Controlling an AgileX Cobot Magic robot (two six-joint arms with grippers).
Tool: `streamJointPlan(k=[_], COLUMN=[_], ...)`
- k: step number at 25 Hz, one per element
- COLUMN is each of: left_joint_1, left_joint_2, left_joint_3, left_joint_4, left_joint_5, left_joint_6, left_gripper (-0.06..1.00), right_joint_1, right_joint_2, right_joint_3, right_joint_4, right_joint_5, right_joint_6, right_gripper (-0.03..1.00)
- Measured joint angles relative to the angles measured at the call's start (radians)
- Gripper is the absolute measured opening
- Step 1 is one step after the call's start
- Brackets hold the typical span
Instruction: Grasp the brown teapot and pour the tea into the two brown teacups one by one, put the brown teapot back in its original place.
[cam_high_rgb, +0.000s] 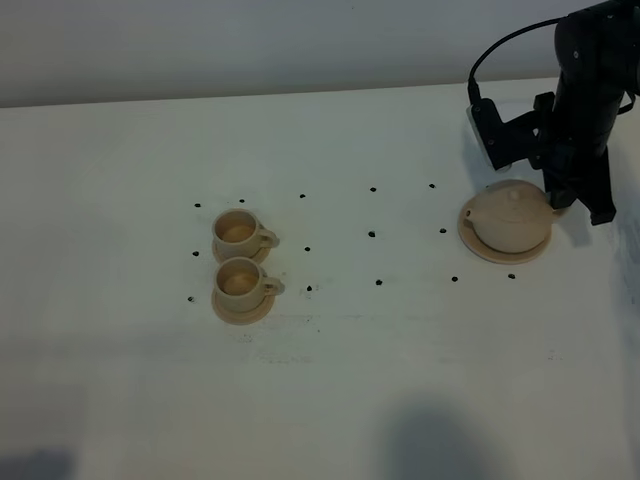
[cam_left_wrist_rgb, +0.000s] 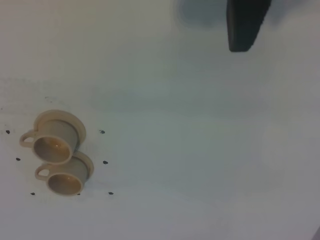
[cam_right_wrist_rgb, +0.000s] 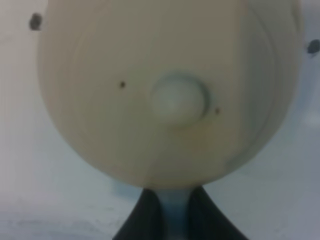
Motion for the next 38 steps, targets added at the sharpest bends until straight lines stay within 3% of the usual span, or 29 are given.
streamJointPlan(k=[18, 38], left_joint_1=[0.0, 0.0], left_joint_2=[0.0, 0.0], left_joint_3=[0.0, 0.0], left_joint_4=[0.0, 0.0], left_joint_5=[0.0, 0.0], left_joint_6=[0.0, 0.0], left_gripper=[0.61, 0.61], right_joint_1=[0.01, 0.229], right_joint_2=[-0.036, -0.036], right_joint_3=[-0.061, -0.186], right_joint_4=[0.083, 0.079], right_joint_5=[0.062, 0.104], right_joint_6=[0.122, 0.433], right_gripper=[0.13, 0.13])
